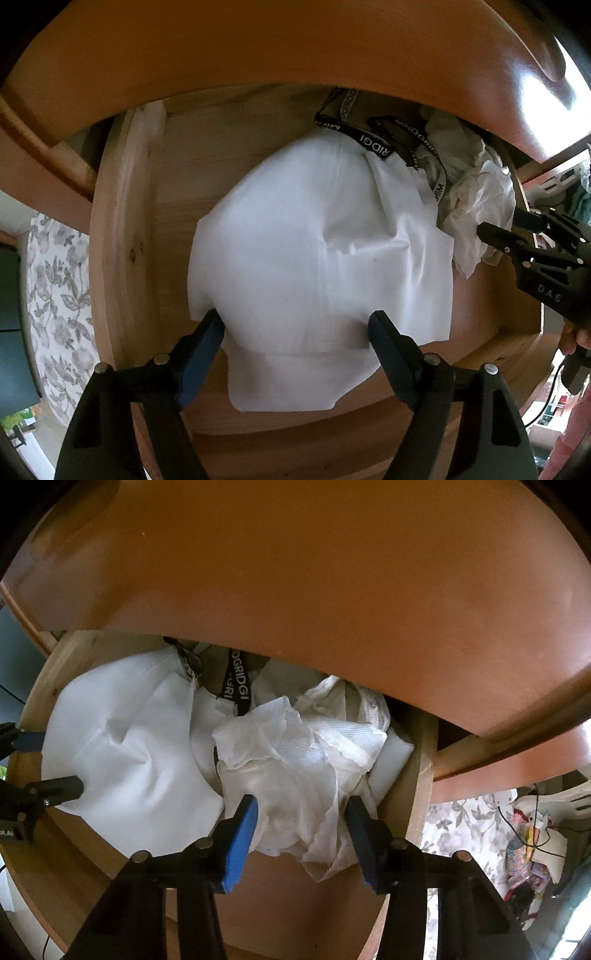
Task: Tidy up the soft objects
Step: 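Close the left tool on the white cloth while the right tool grasps the white lace cloth, then lift both white cloths out of the drawer with both tools, then carry both held white cloths down toward the red floral blanket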
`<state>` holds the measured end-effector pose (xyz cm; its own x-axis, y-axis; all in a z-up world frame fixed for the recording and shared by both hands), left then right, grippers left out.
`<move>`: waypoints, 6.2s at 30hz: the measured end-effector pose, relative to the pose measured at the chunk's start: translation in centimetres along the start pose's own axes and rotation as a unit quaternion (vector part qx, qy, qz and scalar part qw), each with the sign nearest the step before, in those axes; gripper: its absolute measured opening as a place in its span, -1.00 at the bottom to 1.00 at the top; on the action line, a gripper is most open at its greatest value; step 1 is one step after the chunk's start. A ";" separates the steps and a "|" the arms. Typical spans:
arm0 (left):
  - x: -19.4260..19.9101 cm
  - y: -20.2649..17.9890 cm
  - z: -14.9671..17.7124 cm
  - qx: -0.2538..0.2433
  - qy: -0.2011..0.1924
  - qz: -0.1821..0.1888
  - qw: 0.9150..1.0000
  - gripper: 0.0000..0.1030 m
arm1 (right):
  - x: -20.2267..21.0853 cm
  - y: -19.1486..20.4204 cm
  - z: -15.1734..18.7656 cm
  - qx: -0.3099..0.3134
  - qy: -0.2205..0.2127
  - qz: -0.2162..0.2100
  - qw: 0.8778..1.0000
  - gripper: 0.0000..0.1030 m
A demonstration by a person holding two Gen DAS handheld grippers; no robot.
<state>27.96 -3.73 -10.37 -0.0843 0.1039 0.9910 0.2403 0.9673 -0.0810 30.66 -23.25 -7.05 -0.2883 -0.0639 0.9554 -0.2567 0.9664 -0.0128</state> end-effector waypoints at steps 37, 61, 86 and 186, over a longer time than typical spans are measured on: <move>1.5 1.2 -1.3 0.049 -0.081 0.054 0.994 -0.63 | 6.1 3.8 2.0 0.014 -0.064 -0.019 0.998 -0.89; 8.9 1.2 -0.1 0.045 -0.182 0.054 0.981 -0.68 | 14.9 3.0 2.4 0.001 -0.154 -0.030 0.988 -0.91; 18.0 0.9 2.3 0.034 -0.272 0.051 0.960 -0.68 | 26.4 2.0 2.6 -0.015 -0.262 -0.005 0.965 -0.92; 13.8 -2.6 21.5 0.183 -0.310 0.132 0.923 -0.68 | 16.8 10.1 21.8 -0.136 -0.251 -0.069 0.956 -0.91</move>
<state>5.39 0.15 1.26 -0.6345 0.3506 0.6888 -0.0015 0.8906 -0.4547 3.12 -19.96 2.49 -0.6926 -0.2409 0.6799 -0.0950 0.9648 0.2451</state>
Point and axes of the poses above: each gripper's, at about its wrist camera, not at the fingertips, and x roughly against the way its jaws point, y to its left, z to its underside, the point moved 8 cm from there along -x, roughly the way its jaws point, and after that the axes turned 4 degrees about -z, right-handed, at the moved point
